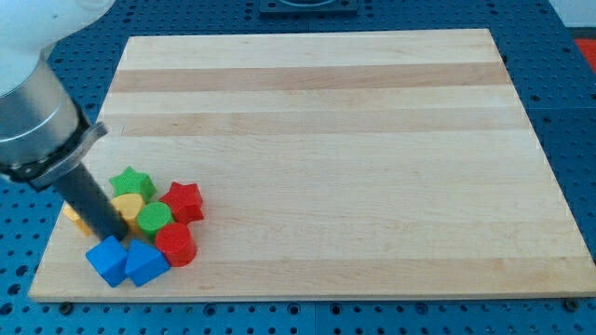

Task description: Separate the yellow heart from the group of blocks

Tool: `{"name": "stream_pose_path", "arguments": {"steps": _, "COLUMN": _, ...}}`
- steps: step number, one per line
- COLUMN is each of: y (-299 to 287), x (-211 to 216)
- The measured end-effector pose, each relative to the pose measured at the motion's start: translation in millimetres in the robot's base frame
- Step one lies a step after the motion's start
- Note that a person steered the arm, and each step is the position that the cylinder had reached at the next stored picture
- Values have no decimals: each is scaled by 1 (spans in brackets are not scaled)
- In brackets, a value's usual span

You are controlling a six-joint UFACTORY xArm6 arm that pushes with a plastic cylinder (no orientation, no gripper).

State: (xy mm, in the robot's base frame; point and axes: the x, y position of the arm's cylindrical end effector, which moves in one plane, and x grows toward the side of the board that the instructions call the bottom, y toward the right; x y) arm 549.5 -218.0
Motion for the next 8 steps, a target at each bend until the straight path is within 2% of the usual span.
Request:
{"name": "stream_pose_path", "arguments": {"steps": 5, "y": 107, "x": -91}}
{"name": "stream_pose_path", "arguments": {"steps": 6, "y": 118, "x": -91}}
{"name": "stream_pose_path", "arguments": {"steps": 7, "y": 166, "x": -88}}
{"name": "stream_pose_path", "arguments": {"steps": 8, "y": 179, "x": -43}}
